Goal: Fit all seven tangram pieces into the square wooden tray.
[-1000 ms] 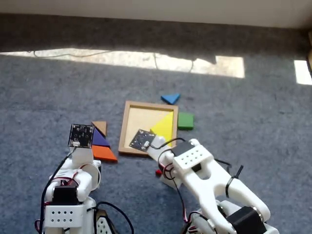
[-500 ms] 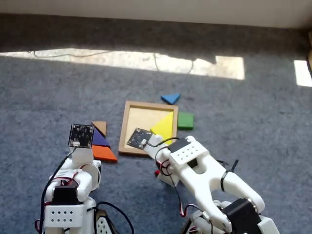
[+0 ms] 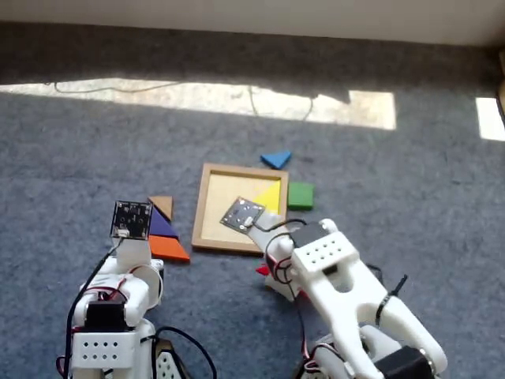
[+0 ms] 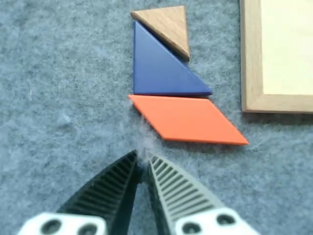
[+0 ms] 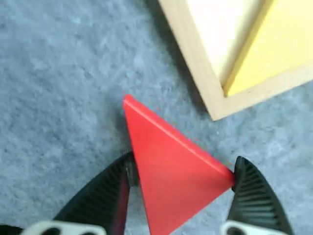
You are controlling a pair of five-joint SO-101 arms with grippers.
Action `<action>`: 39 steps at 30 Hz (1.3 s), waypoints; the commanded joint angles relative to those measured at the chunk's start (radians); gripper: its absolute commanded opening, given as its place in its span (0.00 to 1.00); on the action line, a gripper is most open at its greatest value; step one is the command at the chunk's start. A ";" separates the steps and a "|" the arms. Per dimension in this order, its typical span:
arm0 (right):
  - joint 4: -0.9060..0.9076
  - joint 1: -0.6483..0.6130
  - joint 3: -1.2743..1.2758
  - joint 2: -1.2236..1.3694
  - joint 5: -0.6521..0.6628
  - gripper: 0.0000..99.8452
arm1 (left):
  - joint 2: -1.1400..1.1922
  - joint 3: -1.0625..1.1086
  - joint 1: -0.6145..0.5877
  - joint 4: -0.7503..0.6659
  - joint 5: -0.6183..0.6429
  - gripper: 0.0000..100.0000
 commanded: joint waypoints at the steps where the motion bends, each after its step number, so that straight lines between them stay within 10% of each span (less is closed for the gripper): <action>1: 0.016 0.013 -0.027 -0.142 -0.037 0.22 | -0.008 0.025 0.015 -0.015 -0.008 0.01; 39: -0.527 -0.188 -0.288 0.294 0.069 0.22 | -0.008 0.025 0.015 -0.015 -0.006 0.01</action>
